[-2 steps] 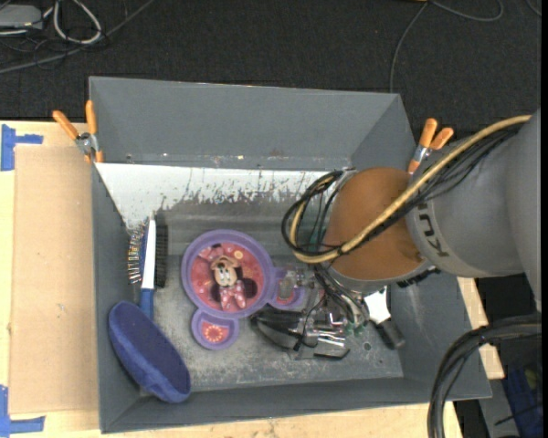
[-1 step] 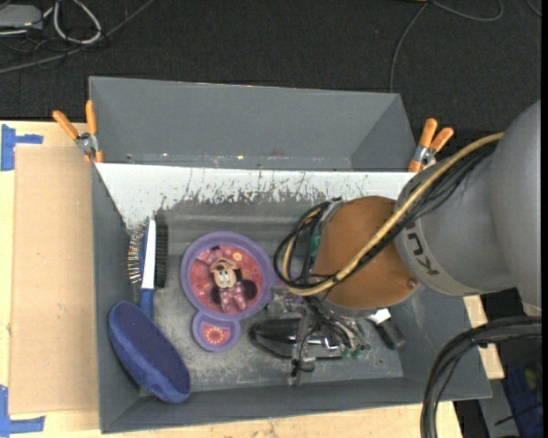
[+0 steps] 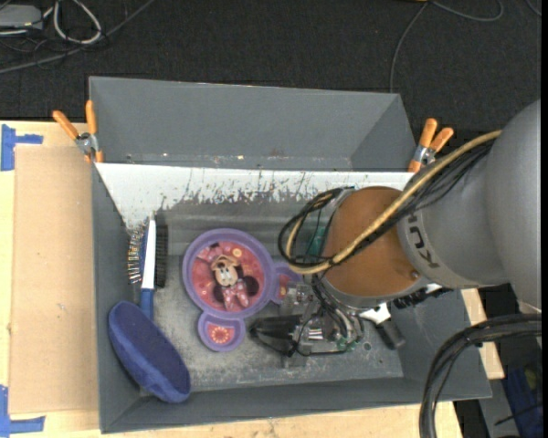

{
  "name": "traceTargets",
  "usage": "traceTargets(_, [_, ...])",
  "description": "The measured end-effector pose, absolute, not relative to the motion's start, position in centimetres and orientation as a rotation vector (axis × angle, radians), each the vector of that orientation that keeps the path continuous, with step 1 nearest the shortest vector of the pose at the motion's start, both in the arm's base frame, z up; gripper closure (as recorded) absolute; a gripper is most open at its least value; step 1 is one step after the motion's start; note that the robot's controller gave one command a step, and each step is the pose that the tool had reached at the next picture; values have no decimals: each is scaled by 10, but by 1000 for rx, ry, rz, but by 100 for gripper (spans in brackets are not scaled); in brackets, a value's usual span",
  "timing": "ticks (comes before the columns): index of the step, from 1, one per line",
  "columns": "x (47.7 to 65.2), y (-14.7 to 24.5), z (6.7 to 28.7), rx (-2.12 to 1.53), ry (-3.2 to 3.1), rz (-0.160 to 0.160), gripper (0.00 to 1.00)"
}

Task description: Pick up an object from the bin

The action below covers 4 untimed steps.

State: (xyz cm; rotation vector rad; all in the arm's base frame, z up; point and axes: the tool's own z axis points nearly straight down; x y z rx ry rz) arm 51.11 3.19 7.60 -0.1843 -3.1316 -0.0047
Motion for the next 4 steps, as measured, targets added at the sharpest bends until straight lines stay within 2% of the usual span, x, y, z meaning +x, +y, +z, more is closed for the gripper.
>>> traceTargets(1, [511,32,76,-184,-3132,-5,100])
traceTargets(2, [509,32,117,-1,-3131,-1,100])
traceTargets(3, [514,40,106,-62,-3138,-5,100])
traceTargets(4, [509,33,70,-55,-3138,-5,100])
